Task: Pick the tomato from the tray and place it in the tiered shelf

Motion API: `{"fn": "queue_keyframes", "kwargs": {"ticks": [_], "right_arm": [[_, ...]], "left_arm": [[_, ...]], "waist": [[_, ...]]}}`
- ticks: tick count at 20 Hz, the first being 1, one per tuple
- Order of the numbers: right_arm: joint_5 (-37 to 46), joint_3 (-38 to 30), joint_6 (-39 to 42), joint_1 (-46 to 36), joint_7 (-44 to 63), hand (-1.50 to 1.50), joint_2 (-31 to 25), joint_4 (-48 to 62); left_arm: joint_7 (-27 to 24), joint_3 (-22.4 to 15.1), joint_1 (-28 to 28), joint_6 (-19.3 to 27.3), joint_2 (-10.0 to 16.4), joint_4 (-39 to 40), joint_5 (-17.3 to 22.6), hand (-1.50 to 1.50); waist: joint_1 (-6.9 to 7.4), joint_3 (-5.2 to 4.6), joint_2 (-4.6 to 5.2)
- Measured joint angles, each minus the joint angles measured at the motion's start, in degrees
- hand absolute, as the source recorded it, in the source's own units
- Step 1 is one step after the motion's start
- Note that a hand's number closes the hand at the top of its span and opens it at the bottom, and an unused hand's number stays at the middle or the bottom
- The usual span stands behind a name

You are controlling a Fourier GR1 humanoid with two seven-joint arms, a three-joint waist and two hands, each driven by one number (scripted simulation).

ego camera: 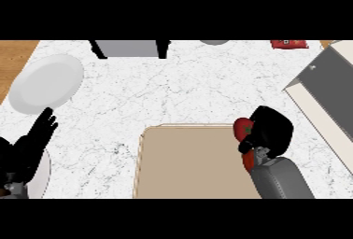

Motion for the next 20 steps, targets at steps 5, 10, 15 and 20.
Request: {"fn": "queue_keyframes", "kwargs": {"ticks": [5, 10, 15, 20], "right_arm": [[0.4, -8.1, 0.7, -5.6, 1.8, 1.5, -1.5, -2.8], [2.2, -10.5, 1.8, -5.9, 3.9, 1.5, 0.7, -13.5], [3.8, -12.4, 3.0, -9.1, 5.9, 1.5, 3.0, -24.3], [7.1, -13.1, 5.9, -12.5, 6.7, 1.5, 3.6, -33.0]], "left_arm": [[0.8, -0.1, -0.7, 0.2, -0.5, 0.1, -0.1, 0.0], [0.0, 0.3, 0.2, 0.2, -0.5, 0.2, -0.5, 0.0], [1.3, 0.6, 0.2, -0.3, -0.2, -0.6, -0.1, 0.0], [0.4, 0.7, 0.0, -0.8, -0.4, 0.2, -0.4, 0.0]], "waist": [[0.09, -0.02, -0.16], [-0.2, -0.05, -0.4], [-0.25, -0.06, -0.54], [-0.16, -0.09, -0.46]]}}
